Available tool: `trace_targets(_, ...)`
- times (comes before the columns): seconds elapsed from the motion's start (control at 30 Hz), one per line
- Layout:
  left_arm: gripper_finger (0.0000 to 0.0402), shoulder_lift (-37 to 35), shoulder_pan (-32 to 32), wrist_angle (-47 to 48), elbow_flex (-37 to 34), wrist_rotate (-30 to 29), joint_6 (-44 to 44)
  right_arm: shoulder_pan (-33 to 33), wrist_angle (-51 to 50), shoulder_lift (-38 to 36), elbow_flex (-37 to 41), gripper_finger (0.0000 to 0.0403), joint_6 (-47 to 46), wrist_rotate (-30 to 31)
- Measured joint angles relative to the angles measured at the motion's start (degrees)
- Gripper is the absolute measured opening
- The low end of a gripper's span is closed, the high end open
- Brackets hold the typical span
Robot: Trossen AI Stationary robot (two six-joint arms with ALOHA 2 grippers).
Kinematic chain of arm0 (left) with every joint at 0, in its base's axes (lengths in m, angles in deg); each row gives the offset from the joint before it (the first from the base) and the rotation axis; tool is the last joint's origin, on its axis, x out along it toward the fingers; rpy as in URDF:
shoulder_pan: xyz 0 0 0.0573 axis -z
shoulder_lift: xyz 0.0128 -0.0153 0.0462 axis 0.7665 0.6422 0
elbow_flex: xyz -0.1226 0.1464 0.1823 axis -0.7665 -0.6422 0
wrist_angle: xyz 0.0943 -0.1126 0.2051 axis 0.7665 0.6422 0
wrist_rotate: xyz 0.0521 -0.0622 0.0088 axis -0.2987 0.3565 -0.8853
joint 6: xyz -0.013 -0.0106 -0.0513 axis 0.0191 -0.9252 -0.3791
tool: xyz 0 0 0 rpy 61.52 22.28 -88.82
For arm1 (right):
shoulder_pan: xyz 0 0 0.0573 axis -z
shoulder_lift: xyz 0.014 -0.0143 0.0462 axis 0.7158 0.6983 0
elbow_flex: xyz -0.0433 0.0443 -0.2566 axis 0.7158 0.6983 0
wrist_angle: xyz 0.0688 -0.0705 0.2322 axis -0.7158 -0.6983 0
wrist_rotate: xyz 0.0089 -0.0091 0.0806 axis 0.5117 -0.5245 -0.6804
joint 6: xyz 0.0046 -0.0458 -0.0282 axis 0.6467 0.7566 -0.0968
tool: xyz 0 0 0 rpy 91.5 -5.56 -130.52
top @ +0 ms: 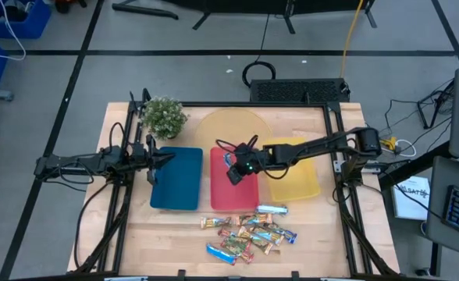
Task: Pick and place Granola Bars by type
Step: Put the blue granola bar into the red bin
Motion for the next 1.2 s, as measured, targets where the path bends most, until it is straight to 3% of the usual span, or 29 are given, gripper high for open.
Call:
trace_targets(0.2, 0.0026, 0.0, 0.0, 0.0, 0.0, 0.0, 0.0, -0.9, -0.8, 0.0, 0.0, 0.0024, -0.7, 4.6)
trace_targets(1.2, 0.0026, 0.0, 0.0, -0.1, 0.0, 1.6, -0.1, -3.1, 0.3, 0.0, 1.6, 0.0031, -3.8, 2.9)
